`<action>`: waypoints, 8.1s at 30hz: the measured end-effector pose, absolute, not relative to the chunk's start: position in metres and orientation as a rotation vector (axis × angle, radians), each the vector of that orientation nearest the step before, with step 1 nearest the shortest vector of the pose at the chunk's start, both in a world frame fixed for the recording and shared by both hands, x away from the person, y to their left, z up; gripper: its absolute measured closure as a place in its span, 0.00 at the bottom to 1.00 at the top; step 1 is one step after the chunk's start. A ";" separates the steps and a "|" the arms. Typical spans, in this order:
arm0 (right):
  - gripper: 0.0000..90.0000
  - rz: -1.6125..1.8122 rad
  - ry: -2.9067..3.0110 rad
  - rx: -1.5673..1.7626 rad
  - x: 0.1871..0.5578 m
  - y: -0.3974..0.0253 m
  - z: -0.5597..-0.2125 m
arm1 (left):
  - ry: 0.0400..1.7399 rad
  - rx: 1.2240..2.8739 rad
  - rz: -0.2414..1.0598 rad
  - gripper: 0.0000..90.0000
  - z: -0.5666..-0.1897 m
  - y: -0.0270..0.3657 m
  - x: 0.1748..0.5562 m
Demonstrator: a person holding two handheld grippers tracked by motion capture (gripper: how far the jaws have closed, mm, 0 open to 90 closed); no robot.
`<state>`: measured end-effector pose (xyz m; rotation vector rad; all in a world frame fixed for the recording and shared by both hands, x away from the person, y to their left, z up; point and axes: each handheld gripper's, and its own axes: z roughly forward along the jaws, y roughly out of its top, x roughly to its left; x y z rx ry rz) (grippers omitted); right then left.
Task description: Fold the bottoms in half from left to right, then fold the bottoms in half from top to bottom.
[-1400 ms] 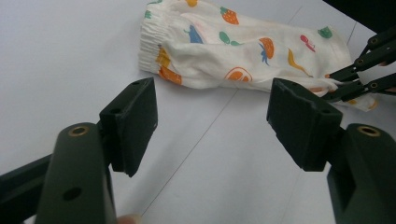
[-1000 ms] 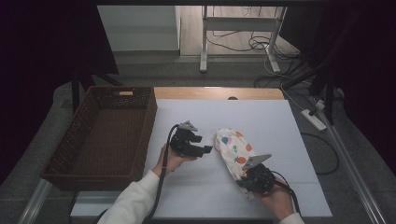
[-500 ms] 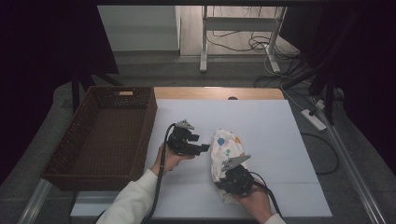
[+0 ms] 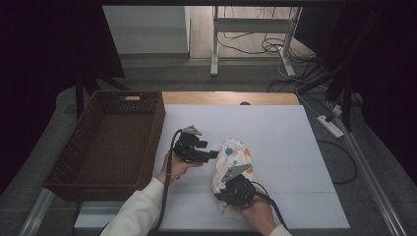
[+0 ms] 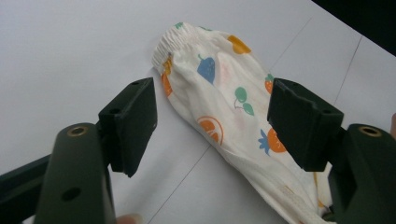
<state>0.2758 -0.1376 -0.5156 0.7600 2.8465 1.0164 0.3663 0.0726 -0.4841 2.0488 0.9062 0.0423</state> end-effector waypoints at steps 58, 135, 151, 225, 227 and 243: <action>0.51 1.166 2.389 1.170 0.403 -0.221 -0.498 | 0.907 2.057 0.051 0.34 -0.486 0.076 0.368; 0.99 1.047 2.577 0.935 0.438 -0.153 -0.520 | 0.934 2.039 0.057 0.33 -0.489 0.085 0.372; 0.99 1.158 2.578 0.931 0.440 -0.154 -0.518 | 0.944 2.034 0.057 0.33 -0.490 0.087 0.373; 0.48 1.252 2.428 1.137 0.425 -0.239 -0.497 | 0.994 2.104 0.052 0.31 -0.509 0.039 0.425; 0.48 1.243 2.434 1.143 0.428 -0.237 -0.499 | 1.006 2.103 0.051 0.31 -0.511 0.037 0.428; 0.46 1.143 2.523 1.152 0.446 -0.219 -0.521 | 1.003 2.151 0.020 0.32 -0.526 0.026 0.440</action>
